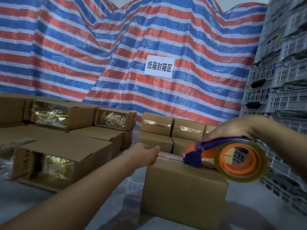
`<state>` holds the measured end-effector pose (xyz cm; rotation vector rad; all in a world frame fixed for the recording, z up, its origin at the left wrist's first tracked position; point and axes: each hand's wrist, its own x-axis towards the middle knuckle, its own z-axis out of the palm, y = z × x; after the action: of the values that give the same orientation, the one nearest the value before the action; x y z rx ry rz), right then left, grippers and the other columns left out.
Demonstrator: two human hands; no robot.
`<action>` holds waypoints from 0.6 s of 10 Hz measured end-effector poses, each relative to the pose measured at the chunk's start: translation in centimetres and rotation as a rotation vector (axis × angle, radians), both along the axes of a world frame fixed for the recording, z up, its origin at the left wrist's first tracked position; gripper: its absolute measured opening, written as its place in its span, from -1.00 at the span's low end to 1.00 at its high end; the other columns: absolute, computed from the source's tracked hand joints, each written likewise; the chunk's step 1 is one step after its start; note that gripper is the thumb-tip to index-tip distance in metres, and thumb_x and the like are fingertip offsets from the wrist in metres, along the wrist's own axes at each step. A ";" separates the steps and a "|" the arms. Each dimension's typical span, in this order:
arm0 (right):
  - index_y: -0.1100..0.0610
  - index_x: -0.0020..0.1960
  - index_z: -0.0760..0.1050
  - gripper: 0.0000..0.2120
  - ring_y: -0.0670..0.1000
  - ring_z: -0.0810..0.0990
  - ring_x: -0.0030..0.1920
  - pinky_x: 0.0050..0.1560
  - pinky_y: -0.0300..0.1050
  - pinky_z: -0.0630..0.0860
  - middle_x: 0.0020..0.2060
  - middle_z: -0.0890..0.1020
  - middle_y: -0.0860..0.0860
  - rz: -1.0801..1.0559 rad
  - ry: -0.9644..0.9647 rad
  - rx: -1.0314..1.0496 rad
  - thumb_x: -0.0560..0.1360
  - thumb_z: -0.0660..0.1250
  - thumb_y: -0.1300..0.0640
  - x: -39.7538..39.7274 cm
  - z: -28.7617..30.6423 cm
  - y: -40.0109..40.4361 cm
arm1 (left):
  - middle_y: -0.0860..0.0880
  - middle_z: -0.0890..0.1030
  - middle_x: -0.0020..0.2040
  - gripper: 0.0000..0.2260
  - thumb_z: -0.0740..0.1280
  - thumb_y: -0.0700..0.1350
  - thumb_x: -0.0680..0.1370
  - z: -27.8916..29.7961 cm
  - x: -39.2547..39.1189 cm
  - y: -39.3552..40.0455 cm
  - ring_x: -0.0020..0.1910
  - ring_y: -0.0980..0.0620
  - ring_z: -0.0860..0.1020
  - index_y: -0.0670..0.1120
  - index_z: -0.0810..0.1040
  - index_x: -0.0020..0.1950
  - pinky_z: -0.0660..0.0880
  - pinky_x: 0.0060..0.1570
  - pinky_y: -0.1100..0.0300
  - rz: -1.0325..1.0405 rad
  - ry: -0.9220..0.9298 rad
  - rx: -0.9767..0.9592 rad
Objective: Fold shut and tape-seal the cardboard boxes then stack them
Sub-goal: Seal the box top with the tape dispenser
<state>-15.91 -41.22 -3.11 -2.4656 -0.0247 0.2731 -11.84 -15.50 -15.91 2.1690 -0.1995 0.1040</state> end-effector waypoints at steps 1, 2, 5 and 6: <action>0.07 0.37 0.47 -0.58 -0.02 0.63 -0.19 -0.11 -0.17 0.58 -0.12 0.67 0.05 -0.014 0.094 -0.198 0.58 0.33 -0.09 0.2 0.4 1.1 | -0.09 0.62 -0.11 -0.59 0.04 0.18 0.67 1.8 -1.1 -0.4 -0.10 -0.04 0.60 -0.05 0.56 -0.03 0.56 0.06 -0.06 0.093 -0.283 0.185; -0.02 0.25 0.49 -0.65 -0.03 0.65 -0.19 -0.12 -0.20 0.56 -0.11 0.70 0.05 -0.012 0.158 -0.276 0.59 0.26 -0.21 -0.1 0.8 1.5 | 0.01 0.56 -0.17 -0.65 0.00 0.13 0.68 3.0 -2.5 -2.0 -0.15 0.04 0.55 0.03 0.50 -0.08 0.54 0.00 -0.02 -0.017 -0.575 0.284; 0.14 0.38 0.40 -0.34 -0.05 0.58 -0.36 -0.33 -0.25 0.53 -0.27 0.62 0.03 -0.010 0.280 -0.096 0.40 0.37 -0.21 0.7 0.5 -0.3 | 0.02 0.18 0.59 -0.19 -0.07 0.51 0.47 0.8 -4.2 -4.4 0.54 0.05 0.16 0.07 0.07 0.59 0.09 0.47 0.02 -0.349 -0.420 0.809; 0.09 0.33 0.44 -0.42 -0.03 0.54 -0.31 -0.22 -0.21 0.51 -0.25 0.60 0.04 0.002 0.264 -0.076 0.44 0.37 -0.22 0.7 0.7 -1.7 | 0.03 0.16 0.59 -0.16 -0.07 0.52 0.45 0.8 -4.3 -4.5 0.55 0.05 0.15 0.06 0.09 0.59 0.09 0.46 0.06 -0.340 -0.424 0.838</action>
<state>-15.24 -42.96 -2.40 -2.4845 0.0975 0.6078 -16.18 -19.99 -15.12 2.8717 -0.9978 0.3327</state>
